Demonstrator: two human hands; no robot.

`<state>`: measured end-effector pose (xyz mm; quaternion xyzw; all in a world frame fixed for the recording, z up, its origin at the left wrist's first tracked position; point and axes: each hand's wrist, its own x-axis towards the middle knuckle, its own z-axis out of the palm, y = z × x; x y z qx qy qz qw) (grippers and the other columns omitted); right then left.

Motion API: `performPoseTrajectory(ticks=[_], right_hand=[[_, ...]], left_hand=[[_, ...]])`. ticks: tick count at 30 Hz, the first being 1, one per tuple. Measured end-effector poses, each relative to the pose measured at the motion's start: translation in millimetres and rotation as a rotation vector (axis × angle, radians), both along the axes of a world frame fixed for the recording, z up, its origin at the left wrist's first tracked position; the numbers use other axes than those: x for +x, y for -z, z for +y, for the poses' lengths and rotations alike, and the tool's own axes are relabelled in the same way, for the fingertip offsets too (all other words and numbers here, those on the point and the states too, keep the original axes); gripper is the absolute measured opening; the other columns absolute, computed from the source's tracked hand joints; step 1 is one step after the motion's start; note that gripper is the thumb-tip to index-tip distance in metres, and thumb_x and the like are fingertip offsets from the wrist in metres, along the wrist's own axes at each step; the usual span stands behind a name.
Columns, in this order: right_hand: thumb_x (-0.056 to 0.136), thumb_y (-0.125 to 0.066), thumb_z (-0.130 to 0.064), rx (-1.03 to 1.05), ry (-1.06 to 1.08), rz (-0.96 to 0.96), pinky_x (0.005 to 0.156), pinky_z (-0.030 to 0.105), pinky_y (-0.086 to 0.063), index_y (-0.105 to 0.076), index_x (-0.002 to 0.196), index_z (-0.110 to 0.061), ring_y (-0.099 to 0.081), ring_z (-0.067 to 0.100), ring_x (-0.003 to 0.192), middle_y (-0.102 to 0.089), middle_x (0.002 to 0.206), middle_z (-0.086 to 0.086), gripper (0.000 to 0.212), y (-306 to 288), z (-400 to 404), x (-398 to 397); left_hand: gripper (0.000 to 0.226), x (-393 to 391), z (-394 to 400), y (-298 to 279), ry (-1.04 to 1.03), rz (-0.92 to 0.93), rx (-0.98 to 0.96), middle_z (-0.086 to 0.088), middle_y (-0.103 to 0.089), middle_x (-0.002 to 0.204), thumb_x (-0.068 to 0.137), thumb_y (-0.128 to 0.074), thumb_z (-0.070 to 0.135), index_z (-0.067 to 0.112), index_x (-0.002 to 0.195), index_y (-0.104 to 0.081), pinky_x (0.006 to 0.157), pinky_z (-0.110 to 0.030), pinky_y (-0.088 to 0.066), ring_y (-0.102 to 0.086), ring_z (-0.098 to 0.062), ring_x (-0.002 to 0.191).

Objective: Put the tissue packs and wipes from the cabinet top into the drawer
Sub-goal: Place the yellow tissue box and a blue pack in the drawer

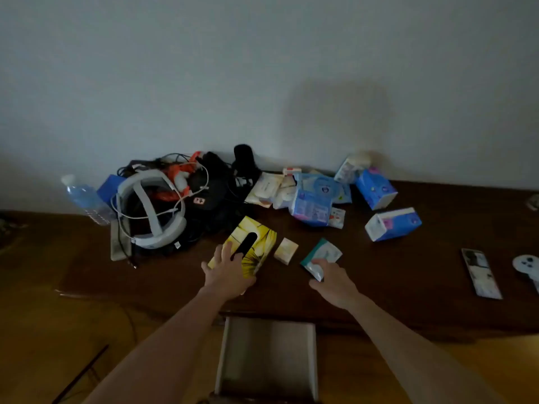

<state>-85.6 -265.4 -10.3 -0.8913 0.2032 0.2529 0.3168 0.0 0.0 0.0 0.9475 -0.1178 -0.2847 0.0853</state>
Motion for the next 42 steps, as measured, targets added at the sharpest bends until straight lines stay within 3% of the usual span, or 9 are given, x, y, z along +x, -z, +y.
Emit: performPoseTrajectory(ticks=[4, 11, 15, 19, 23, 29, 34, 37, 42], right_hand=[[0.087, -0.071, -0.04, -0.052, 0.018, -0.004, 0.113, 0.051, -0.035, -0.025, 0.156, -0.034, -0.027, 0.033, 0.145, -0.028, 0.158, 0.006, 0.083, 31, -10, 53], [0.092, -0.067, -0.036, -0.248, 0.125, -0.122, 0.112, 0.065, -0.032, -0.001, 0.158, -0.035, -0.005, 0.038, 0.153, 0.004, 0.169, 0.003, 0.093, 85, -21, 149], [0.094, -0.066, -0.035, -0.375, 0.146, -0.192, 0.107, 0.068, -0.034, -0.02, 0.151, -0.027, -0.021, 0.037, 0.149, -0.022, 0.162, 0.011, 0.074, 115, -12, 185], [0.098, -0.052, -0.012, -0.507, 0.19, -0.319, 0.096, 0.056, -0.047, -0.045, 0.135, -0.016, -0.045, 0.038, 0.133, -0.049, 0.141, 0.017, 0.038, 134, -16, 191], [0.1, -0.053, -0.011, -0.442, 0.317, -0.588, 0.079, 0.04, -0.049, -0.052, 0.117, -0.015, -0.061, 0.029, 0.11, -0.061, 0.12, 0.009, 0.018, 111, -18, 174], [0.101, -0.049, -0.031, -0.074, 0.38, -0.91, 0.088, 0.031, -0.054, -0.049, 0.128, -0.022, -0.061, 0.013, 0.111, -0.059, 0.124, -0.003, 0.028, 63, 36, 53], [0.096, -0.044, -0.048, 0.072, 0.436, -0.806, 0.076, 0.03, -0.056, -0.04, 0.122, -0.035, -0.067, 0.012, 0.096, -0.062, 0.112, -0.004, 0.029, 69, 96, -89], [0.096, -0.046, -0.042, 0.106, 0.5, -0.563, 0.069, 0.036, -0.059, -0.036, 0.118, -0.036, -0.069, 0.017, 0.088, -0.063, 0.111, 0.001, 0.025, 102, 127, -164], [0.102, -0.051, -0.029, 0.137, 0.52, -0.256, 0.054, 0.023, -0.05, -0.04, 0.117, -0.022, -0.066, 0.014, 0.078, -0.064, 0.105, 0.006, 0.02, 183, 141, -215]], left_hand=[[0.09, 13, -11, 53, -0.048, -0.018, 0.111, -0.004, 0.013, 0.166, 0.089, -0.043, 0.073, 0.014, 0.155, -0.023, 0.112, -0.073, -0.013, 0.015, -0.032, 0.152], [0.074, 11, -11, 106, 0.012, -0.331, 0.161, -0.013, -0.006, 0.161, 0.092, -0.023, 0.073, 0.015, 0.126, -0.055, 0.114, -0.07, -0.009, -0.001, -0.042, 0.149], [0.075, 17, -12, 116, -0.006, -0.325, 0.172, -0.009, 0.007, 0.161, 0.09, -0.02, 0.074, 0.016, 0.124, -0.052, 0.115, -0.069, -0.006, 0.008, -0.039, 0.149], [0.077, 19, -13, 116, -0.011, -0.332, 0.181, -0.009, 0.008, 0.16, 0.089, -0.02, 0.075, 0.014, 0.124, -0.052, 0.113, -0.07, -0.007, 0.008, -0.038, 0.149], [0.075, 20, -11, 117, -0.026, -0.326, 0.154, -0.007, 0.009, 0.159, 0.091, -0.025, 0.074, 0.013, 0.123, -0.053, 0.111, -0.07, -0.01, 0.007, -0.037, 0.148], [0.063, -25, -3, 89, -0.104, -0.299, 0.005, -0.004, -0.006, 0.16, 0.088, -0.042, 0.075, 0.016, 0.095, -0.061, 0.108, -0.064, -0.025, -0.008, -0.033, 0.145], [0.062, -161, 46, 88, -0.144, -0.422, -0.076, -0.002, -0.024, 0.158, 0.08, -0.044, 0.082, 0.023, 0.085, -0.066, 0.103, -0.059, -0.033, -0.023, -0.032, 0.144], [0.061, -229, 78, 116, -0.117, -0.41, -0.059, -0.003, -0.028, 0.157, 0.079, -0.049, 0.081, 0.023, 0.086, -0.068, 0.1, -0.058, -0.038, -0.028, -0.032, 0.143], [0.061, -283, 97, 189, -0.075, -0.345, 0.03, -0.003, -0.031, 0.155, 0.077, -0.053, 0.078, 0.021, 0.088, -0.069, 0.099, -0.057, -0.039, -0.034, -0.033, 0.139]])
